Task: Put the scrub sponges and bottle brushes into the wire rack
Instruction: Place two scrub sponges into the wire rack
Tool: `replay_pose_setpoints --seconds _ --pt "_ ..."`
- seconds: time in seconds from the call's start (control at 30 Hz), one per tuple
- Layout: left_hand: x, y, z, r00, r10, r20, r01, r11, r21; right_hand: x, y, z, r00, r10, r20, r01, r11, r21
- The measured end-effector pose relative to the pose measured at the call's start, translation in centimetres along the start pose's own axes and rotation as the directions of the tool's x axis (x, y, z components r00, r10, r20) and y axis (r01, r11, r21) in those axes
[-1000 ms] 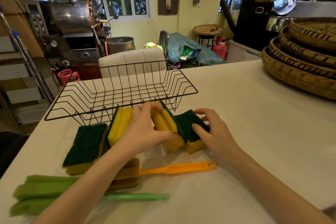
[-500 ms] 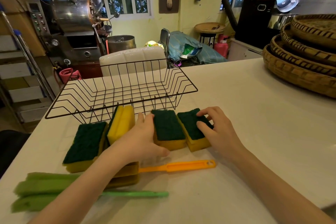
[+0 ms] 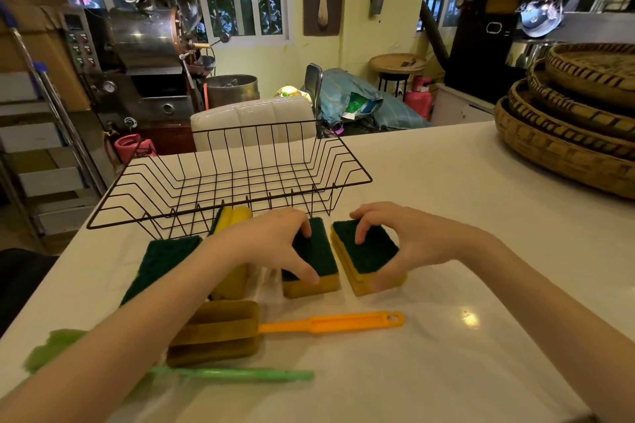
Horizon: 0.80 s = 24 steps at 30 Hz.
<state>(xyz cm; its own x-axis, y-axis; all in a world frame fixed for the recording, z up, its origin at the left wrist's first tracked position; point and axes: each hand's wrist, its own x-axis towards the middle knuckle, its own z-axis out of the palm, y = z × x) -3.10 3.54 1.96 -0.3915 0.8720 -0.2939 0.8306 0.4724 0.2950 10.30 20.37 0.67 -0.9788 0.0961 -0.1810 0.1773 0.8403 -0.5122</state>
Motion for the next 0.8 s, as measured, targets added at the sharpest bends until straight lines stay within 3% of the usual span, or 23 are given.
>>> replay_pose_setpoints --seconds 0.23,0.47,0.63,0.8 --pt "0.9 -0.3 0.6 1.0 0.018 0.009 -0.019 0.997 0.077 1.1 -0.3 -0.5 0.993 0.039 0.115 -0.024 0.992 -0.126" --pt "0.0 0.2 1.0 0.986 0.092 -0.14 -0.075 0.99 0.119 1.4 -1.0 -1.3 0.998 -0.006 0.056 0.016 0.983 -0.181" --pt "-2.0 0.5 -1.7 0.931 0.184 -0.316 -0.159 0.982 0.104 -0.2 -3.4 -4.7 0.995 -0.097 0.015 0.099 0.979 -0.178" --pt "-2.6 -0.2 -6.1 0.878 0.235 -0.416 -0.23 0.971 0.063 0.3 -5.1 -7.8 0.974 -0.192 -0.116 0.159 0.955 -0.251"
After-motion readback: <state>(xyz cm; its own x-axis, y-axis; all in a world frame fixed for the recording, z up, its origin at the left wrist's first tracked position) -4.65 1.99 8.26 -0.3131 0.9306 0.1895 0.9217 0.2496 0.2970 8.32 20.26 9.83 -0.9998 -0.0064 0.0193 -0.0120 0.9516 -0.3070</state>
